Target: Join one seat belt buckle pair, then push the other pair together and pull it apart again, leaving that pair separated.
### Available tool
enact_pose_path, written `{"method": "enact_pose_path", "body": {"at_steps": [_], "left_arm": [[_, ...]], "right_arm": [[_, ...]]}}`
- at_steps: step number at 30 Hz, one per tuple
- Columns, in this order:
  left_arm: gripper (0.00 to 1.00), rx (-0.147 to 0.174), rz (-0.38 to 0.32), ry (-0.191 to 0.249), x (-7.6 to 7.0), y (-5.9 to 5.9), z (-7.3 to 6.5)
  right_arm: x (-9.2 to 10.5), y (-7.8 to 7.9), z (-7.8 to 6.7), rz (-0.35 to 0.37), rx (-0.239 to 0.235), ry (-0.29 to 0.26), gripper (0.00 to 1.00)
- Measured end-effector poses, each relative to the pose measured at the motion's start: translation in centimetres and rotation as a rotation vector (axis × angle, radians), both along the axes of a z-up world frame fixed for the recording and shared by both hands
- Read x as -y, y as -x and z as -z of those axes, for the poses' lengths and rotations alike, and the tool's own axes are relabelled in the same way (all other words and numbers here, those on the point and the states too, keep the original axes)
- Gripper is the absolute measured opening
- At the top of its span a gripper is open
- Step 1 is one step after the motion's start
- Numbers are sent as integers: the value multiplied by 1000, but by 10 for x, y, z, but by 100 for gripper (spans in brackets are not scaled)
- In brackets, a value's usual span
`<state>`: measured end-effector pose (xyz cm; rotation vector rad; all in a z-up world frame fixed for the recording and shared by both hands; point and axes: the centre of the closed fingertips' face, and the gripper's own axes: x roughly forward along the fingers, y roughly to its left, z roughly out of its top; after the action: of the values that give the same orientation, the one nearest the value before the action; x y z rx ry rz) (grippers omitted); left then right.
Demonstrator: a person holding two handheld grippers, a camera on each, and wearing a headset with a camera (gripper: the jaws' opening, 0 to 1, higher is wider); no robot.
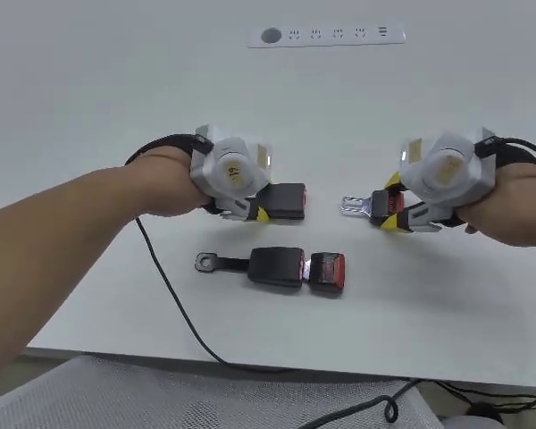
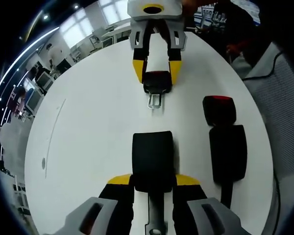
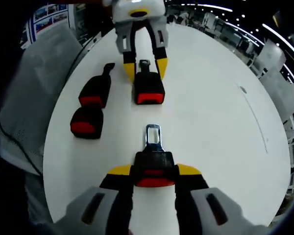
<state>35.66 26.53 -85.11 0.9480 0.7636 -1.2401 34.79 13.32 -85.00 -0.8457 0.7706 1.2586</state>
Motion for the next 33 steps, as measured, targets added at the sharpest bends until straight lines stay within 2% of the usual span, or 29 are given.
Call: {"method": "enact_pose_path", "body": {"at_steps": [2, 9, 16, 21, 26, 30, 33], "left_arm": [[30, 1, -1, -3, 0, 0, 0], [30, 5, -2, -5, 0, 1, 0], [30, 4, -12, 9, 0, 0, -1], [30, 9, -3, -6, 0, 0, 1], [30, 7, -2, -9, 0, -2, 3], [30, 7, -7, -8, 0, -2, 5], [30, 2, 3, -11, 0, -3, 6]], "right_arm": [[-10, 0, 0, 1, -4, -5, 31], [-32, -3, 1, -20, -3, 35, 31], [-37, -5, 1, -18, -5, 42, 31], [-40, -4, 1, -45, 12, 49, 31], [-44, -2, 0, -58, 22, 43, 31], [-49, -3, 0, -51, 25, 16, 31], [-51, -7, 2, -60, 45, 6, 31]]}}
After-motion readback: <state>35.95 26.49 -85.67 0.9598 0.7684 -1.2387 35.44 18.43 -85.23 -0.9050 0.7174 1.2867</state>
